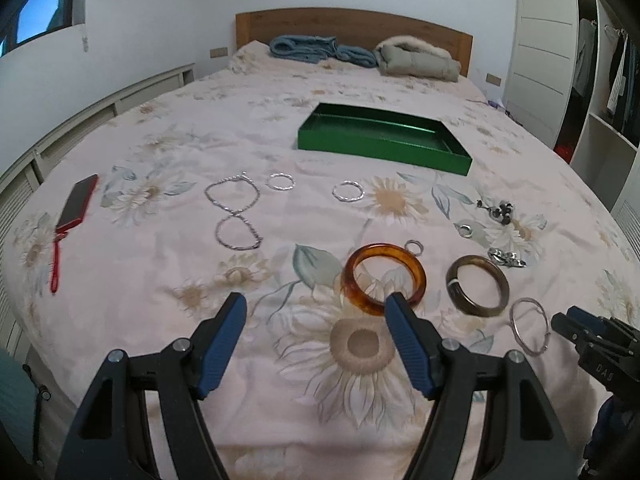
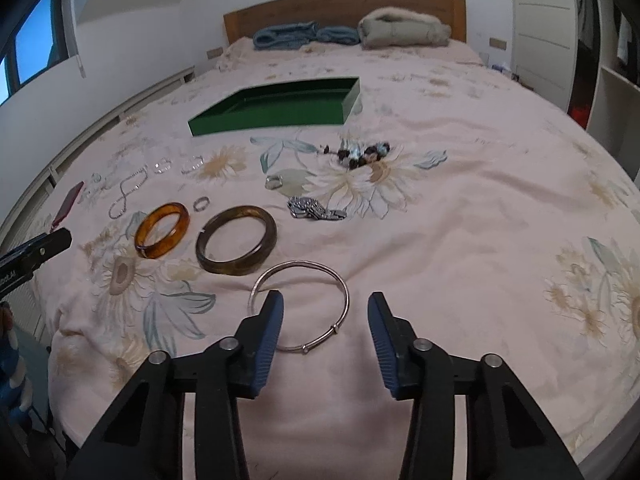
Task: Organize jewelry
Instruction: 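Move left tool to amber bangle while right tool moves to thin silver bangle, then close left tool on amber bangle rim while right tool grips silver bangle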
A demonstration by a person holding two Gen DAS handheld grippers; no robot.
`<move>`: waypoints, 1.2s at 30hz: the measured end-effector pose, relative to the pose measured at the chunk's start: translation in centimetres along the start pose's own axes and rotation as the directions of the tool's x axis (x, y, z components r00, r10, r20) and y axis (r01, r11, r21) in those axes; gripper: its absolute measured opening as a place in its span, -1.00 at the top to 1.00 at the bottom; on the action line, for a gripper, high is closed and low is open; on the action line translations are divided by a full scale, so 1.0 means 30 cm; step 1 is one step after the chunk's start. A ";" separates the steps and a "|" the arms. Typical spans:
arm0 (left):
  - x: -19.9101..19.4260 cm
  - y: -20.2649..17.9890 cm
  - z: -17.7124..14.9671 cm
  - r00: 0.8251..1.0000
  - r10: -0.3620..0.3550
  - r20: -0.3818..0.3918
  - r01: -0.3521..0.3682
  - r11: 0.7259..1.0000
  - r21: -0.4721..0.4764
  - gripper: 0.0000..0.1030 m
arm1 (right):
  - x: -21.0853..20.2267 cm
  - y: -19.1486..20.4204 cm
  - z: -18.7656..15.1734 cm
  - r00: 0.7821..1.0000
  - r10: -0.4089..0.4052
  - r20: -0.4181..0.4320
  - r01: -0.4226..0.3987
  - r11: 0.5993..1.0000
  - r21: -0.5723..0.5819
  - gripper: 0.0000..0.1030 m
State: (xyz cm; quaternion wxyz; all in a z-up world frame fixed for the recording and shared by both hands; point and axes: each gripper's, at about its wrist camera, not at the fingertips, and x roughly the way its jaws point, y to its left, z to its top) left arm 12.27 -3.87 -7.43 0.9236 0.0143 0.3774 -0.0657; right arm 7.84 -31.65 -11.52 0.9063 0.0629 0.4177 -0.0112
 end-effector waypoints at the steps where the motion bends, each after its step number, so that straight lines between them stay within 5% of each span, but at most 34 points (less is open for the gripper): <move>1: 0.021 -0.006 0.007 1.000 -0.001 -0.006 0.001 1.000 0.003 -0.36 | 0.010 -0.002 0.003 1.000 0.000 -0.007 0.000 1.000 -0.001 0.24; 14: 0.245 -0.053 0.062 0.997 -0.019 -0.077 0.020 1.000 0.014 -0.35 | 0.149 -0.015 0.033 0.996 -0.010 -0.090 0.008 1.000 -0.016 0.25; 36: 0.422 -0.067 0.044 0.987 -0.009 -0.158 0.015 0.999 0.032 -0.33 | 0.230 -0.018 0.041 0.993 0.006 -0.118 -0.009 1.000 -0.029 0.24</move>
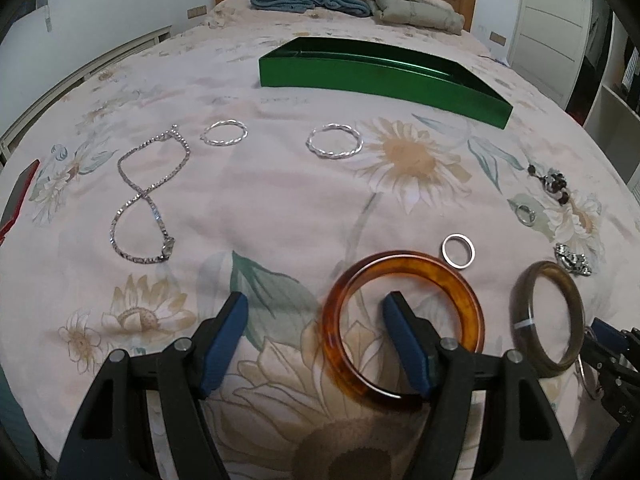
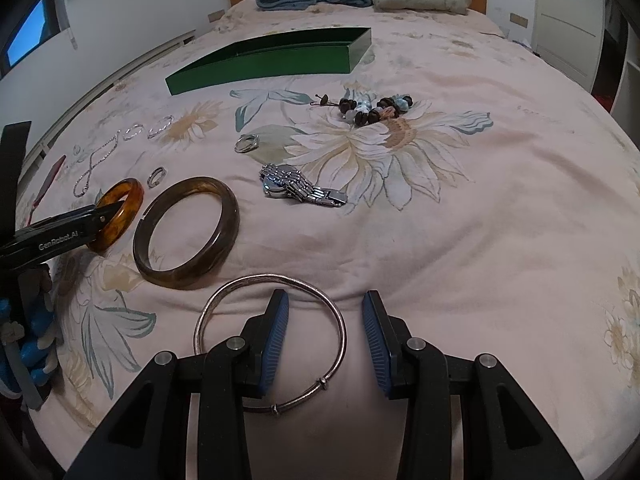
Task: Organize jewelry
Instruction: 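Close left tool on amber bangle rim while right tool grips silver bangle, then carry both bangles over the green tray and open both tools to drop them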
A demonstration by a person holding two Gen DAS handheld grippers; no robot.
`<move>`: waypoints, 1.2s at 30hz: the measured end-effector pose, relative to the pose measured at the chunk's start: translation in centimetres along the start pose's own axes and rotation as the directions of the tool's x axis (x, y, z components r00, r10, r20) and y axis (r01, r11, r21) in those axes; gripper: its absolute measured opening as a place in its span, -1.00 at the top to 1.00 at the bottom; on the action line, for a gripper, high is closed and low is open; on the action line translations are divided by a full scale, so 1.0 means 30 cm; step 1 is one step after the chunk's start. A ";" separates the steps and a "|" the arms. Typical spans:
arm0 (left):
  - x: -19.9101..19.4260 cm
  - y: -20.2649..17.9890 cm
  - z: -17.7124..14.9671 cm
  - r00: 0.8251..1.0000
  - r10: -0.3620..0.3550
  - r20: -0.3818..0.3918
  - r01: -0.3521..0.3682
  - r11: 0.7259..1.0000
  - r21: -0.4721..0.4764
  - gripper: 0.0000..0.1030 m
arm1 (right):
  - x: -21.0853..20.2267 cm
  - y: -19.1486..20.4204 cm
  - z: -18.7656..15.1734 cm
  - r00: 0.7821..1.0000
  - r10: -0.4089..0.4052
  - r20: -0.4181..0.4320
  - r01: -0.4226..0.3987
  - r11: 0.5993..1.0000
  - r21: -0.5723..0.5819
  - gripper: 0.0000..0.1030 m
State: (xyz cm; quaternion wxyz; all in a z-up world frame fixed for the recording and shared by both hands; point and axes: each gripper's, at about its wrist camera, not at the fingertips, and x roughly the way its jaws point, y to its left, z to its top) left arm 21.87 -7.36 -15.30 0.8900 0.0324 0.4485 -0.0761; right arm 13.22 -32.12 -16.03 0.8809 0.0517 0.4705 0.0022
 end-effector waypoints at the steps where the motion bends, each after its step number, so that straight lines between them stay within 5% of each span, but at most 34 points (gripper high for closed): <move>1: 0.003 -0.003 0.000 1.000 0.005 -0.001 -0.004 1.000 0.004 -0.33 | 0.002 0.000 0.000 1.000 0.001 0.000 -0.001 1.000 0.000 0.24; 7: 0.013 -0.010 -0.003 1.000 0.016 0.003 -0.016 1.000 0.013 -0.28 | 0.010 0.002 0.000 1.000 0.006 -0.001 -0.006 1.000 -0.003 0.24; 17: -0.021 -0.050 -0.010 1.000 0.004 0.004 -0.004 0.997 0.080 0.73 | 0.002 0.024 -0.007 1.000 0.001 0.021 0.000 0.999 -0.040 0.67; 23: -0.087 -0.061 -0.026 0.998 0.041 0.041 -0.046 0.991 0.124 0.79 | -0.043 0.033 -0.019 0.996 -0.007 0.085 0.011 0.998 -0.055 0.87; 36: -0.318 0.013 -0.026 0.983 0.081 0.166 -0.100 0.989 0.106 0.82 | -0.283 0.083 -0.009 0.956 -0.052 0.288 0.084 0.991 -0.100 0.93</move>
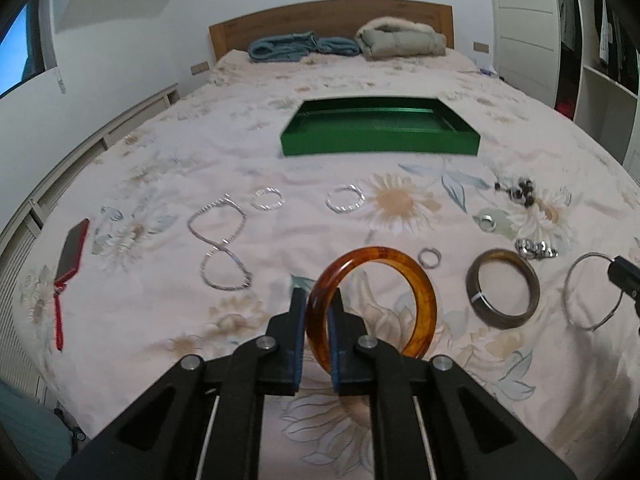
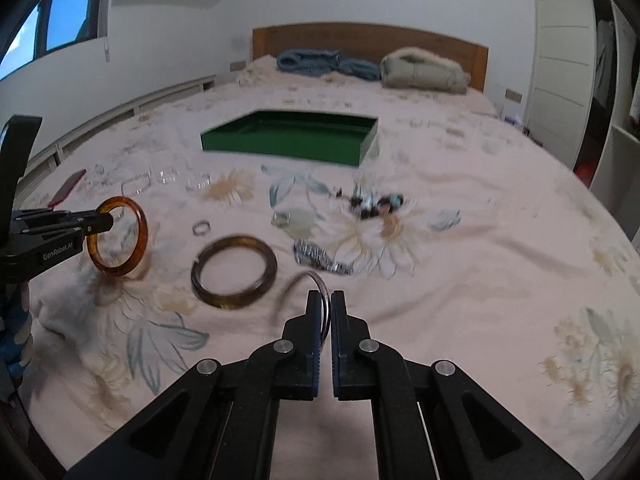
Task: Organize jewelry
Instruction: 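Carry both bangles over the green tray and open both tools to drop them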
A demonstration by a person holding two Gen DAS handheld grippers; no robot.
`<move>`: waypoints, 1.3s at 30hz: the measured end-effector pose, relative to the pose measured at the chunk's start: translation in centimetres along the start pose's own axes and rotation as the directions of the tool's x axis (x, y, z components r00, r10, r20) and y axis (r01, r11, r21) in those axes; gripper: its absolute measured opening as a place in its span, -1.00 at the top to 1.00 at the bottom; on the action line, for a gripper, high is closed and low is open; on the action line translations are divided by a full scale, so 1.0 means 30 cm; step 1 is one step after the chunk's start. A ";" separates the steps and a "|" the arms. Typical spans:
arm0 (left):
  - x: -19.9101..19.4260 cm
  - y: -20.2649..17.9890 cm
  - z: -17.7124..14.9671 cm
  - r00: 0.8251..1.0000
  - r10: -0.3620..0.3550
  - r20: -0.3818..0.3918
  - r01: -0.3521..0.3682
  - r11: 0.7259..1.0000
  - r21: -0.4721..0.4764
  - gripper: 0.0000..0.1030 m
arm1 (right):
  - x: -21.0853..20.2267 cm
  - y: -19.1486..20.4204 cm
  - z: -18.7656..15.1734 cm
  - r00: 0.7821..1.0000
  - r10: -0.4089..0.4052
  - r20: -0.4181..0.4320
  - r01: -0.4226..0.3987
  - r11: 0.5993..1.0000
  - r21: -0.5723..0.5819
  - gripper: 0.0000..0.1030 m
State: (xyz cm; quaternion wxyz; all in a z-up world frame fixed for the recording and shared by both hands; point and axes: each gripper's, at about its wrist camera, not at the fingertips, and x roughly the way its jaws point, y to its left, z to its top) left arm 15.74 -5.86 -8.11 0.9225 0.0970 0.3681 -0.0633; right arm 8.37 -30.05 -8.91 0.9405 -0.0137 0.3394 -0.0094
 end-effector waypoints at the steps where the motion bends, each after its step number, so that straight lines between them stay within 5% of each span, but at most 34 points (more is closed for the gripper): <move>1: -0.013 0.012 0.008 1.000 0.004 0.010 -0.004 1.000 -0.003 0.82 | -0.009 -0.003 0.007 1.000 -0.003 0.008 0.003 1.000 -0.002 0.93; 8: -0.024 0.071 0.101 0.999 0.013 0.041 -0.013 1.000 -0.016 0.82 | -0.045 -0.015 0.131 0.998 -0.034 0.058 0.036 0.999 -0.030 0.94; 14: 0.071 0.112 0.300 0.999 -0.003 0.051 0.005 1.000 -0.029 0.82 | 0.029 -0.026 0.324 0.996 -0.036 0.084 0.041 0.998 -0.057 0.94; 27: 0.528 0.068 0.705 1.000 -0.008 -0.005 0.008 0.999 -0.045 0.82 | 0.591 0.025 0.751 0.996 0.075 0.055 -0.075 0.997 -0.004 0.94; 34: 0.735 0.004 0.769 0.999 -0.017 -0.052 0.015 0.999 -0.038 0.82 | 0.858 0.087 0.793 0.984 0.176 0.005 -0.176 0.982 0.061 0.94; 39: 0.843 -0.014 0.762 0.995 -0.044 -0.095 0.038 0.997 -0.060 0.82 | 0.957 0.024 0.778 0.986 0.161 -0.028 -0.157 0.980 0.122 0.94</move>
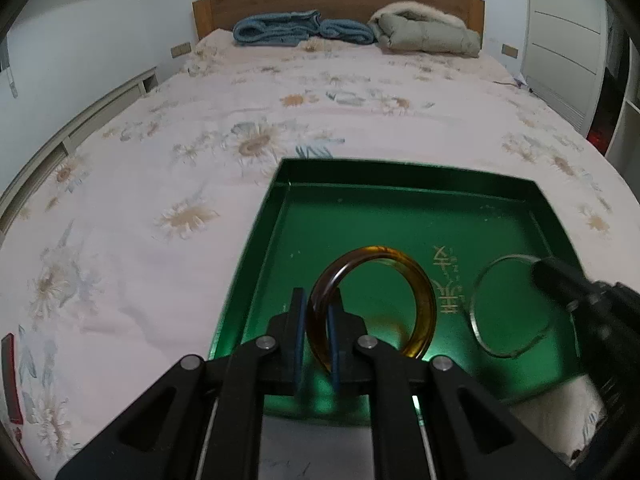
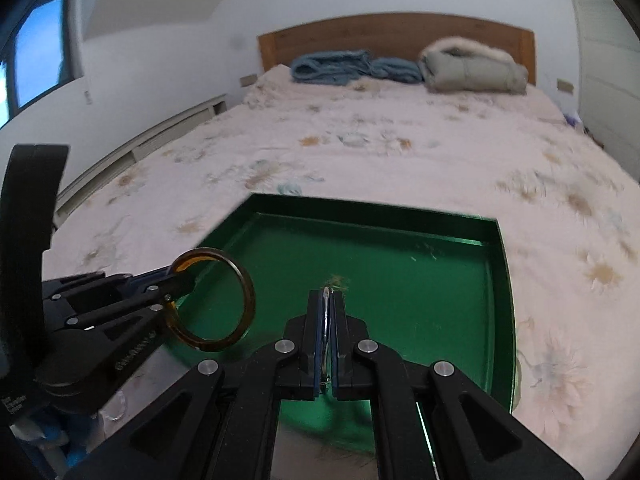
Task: Organize jewelry
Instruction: 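Carry both bangles over the green tray and open both tools to drop them, then withdraw both open tools from the tray back toward the remaining jewelry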
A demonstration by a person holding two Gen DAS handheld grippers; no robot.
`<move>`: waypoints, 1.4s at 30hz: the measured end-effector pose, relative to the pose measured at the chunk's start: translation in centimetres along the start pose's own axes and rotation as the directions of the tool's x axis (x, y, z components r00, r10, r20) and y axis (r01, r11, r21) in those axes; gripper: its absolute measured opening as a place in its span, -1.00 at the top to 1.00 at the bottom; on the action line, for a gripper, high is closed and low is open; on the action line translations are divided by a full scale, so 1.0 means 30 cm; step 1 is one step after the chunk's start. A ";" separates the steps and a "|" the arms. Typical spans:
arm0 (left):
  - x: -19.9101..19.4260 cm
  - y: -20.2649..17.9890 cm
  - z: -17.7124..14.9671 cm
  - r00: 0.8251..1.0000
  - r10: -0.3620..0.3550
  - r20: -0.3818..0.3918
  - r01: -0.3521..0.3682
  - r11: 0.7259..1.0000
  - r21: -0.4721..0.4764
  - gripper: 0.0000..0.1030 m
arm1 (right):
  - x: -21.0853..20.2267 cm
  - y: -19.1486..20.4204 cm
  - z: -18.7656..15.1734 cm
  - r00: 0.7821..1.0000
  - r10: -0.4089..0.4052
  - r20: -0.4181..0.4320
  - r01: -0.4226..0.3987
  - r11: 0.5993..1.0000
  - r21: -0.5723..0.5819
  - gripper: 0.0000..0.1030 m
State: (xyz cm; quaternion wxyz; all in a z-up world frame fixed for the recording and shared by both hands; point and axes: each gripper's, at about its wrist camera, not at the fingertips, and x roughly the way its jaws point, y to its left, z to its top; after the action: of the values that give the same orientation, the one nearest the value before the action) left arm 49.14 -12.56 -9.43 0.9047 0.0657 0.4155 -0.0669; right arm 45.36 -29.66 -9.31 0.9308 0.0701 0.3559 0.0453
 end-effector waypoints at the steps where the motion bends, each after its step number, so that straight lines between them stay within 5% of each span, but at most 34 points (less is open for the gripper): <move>1: 0.014 0.001 0.000 1.000 0.001 -0.007 -0.001 1.000 -0.002 0.82 | 0.010 -0.037 -0.003 1.000 -0.008 -0.008 0.009 1.000 0.023 0.94; 8: 0.082 0.012 -0.029 0.998 0.017 -0.053 -0.018 1.000 -0.010 0.81 | 0.075 -0.138 -0.051 0.988 -0.099 -0.118 0.102 0.995 0.020 0.92; 17: 0.091 0.015 -0.036 0.997 0.020 -0.078 -0.021 1.000 -0.008 0.78 | 0.105 -0.098 -0.073 0.970 -0.178 -0.165 0.164 0.982 -0.098 0.92; 21: 0.064 0.035 -0.028 0.997 -0.018 -0.073 0.017 1.000 -0.014 0.76 | 0.072 -0.108 -0.059 0.974 -0.158 -0.160 0.145 0.985 -0.092 0.70; 26: -0.075 0.071 -0.006 0.999 -0.035 -0.011 0.035 0.999 -0.020 0.55 | -0.099 -0.102 -0.028 0.989 -0.125 -0.085 0.120 0.991 -0.060 0.43; 31: -0.347 0.120 -0.029 0.994 -0.017 0.110 0.018 1.000 -0.008 0.38 | -0.363 -0.076 -0.024 0.996 -0.092 0.009 0.093 0.993 -0.072 0.33; 37: -0.696 0.196 -0.145 0.973 -0.017 0.231 0.024 0.999 -0.030 0.37 | -0.714 -0.051 -0.087 0.992 -0.055 0.115 0.067 0.993 -0.098 0.19; 42: -0.939 0.250 -0.291 0.968 0.000 0.252 0.014 0.999 -0.053 0.37 | -0.986 -0.047 -0.193 0.983 -0.043 0.177 0.066 0.990 -0.123 0.12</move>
State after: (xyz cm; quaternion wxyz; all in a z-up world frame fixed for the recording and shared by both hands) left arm 25.79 -1.82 6.83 0.9514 0.0306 0.2990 -0.0666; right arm 19.57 -34.46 5.60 0.9618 0.0039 0.2712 0.0363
